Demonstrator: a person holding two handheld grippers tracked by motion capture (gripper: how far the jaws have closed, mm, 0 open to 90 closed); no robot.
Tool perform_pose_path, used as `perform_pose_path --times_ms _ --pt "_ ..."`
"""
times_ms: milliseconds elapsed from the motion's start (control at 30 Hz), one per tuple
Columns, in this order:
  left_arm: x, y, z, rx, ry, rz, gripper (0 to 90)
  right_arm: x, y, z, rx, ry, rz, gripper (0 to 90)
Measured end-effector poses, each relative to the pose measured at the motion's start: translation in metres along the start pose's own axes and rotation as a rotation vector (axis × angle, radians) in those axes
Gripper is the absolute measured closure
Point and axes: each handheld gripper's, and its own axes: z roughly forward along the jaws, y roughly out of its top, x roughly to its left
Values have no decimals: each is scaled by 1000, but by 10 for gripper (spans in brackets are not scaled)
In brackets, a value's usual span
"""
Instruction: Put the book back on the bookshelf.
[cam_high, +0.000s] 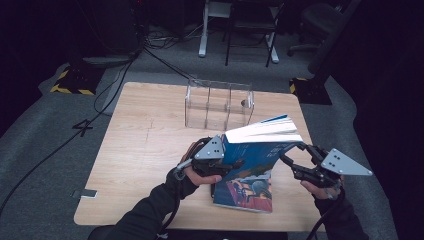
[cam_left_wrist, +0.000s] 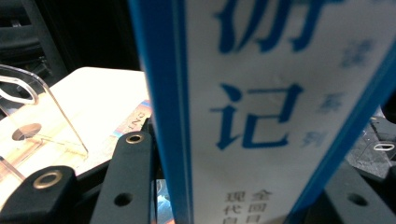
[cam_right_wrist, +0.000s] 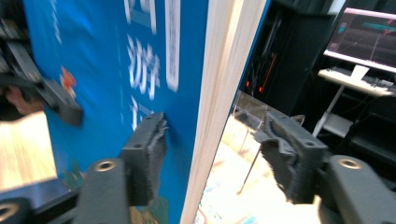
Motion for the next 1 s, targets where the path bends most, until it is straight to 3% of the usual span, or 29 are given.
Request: perform_pose_path --times_ms 200,333,433,800,1000 --pt "3 3 0 1 -2 1 578 -3 -11 21 32 65 38 360" --pt "5 16 -6 -60 -20 -5 558 0 -12 26 36 73 35 366" --pt "5 26 -8 -77 -19 0 550 2 -12 27 37 77 33 381" --pt "7 57 -14 -88 -8 23 533 6 -10 29 48 75 26 393" --pt "8 67 -14 -46 5 36 544 6 -9 32 51 66 32 386"
